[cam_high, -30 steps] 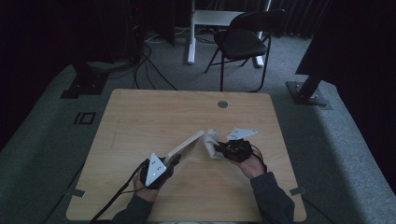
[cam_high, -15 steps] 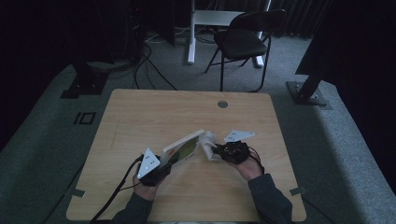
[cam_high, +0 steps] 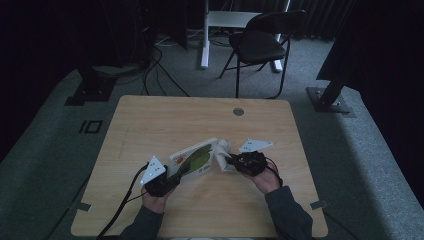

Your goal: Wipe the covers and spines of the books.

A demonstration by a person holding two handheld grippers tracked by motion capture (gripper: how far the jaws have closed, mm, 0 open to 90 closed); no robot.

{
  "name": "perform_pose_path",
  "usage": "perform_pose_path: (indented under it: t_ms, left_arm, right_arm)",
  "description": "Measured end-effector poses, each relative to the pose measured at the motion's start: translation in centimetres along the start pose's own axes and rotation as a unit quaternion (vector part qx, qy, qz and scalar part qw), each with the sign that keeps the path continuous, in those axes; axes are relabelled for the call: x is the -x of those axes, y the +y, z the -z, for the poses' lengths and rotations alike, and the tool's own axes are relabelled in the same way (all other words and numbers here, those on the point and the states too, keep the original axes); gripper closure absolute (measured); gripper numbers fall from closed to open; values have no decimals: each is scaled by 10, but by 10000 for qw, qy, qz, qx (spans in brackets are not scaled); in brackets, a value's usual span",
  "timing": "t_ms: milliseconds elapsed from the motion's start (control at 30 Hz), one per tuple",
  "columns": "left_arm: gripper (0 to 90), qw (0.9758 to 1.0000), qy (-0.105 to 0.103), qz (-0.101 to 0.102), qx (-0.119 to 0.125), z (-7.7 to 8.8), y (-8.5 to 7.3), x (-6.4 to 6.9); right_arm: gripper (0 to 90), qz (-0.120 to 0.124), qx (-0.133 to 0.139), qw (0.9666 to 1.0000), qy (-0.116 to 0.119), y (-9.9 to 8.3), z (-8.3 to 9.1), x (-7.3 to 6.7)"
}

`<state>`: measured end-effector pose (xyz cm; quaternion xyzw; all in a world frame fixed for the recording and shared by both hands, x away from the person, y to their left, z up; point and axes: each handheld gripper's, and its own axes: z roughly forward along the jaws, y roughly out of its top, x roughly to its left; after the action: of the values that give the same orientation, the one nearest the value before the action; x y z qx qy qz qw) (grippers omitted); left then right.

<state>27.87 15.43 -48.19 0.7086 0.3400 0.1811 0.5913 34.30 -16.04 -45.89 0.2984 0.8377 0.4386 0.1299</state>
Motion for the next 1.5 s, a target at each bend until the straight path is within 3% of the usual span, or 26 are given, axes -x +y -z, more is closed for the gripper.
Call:
perform_pose_path:
  t_ms: [333,467,833,1233,1500]
  left_arm:
    - [789,9995,-132,301,-31,-2,-2,-5]
    - [789,9994,-118,320,-35,-2,-3,-5]
    - [789,9993,-62,369,27,0,-1,-7]
    - [789,9987,-45,490,135,2,2,-12]
    - [789,9988,3,455,178,3,6,-13]
  right_arm:
    - [824,84,91,9999,25,8,2,-3]
    - [824,96,84,9999,63,9,0,-5]
    - [824,136,-296,9991,253,-7,-21,-17]
    - [824,104,-479,9981,378,-17,-33,-22]
    - [824,143,-610,9968,496,-21,-42,-30]
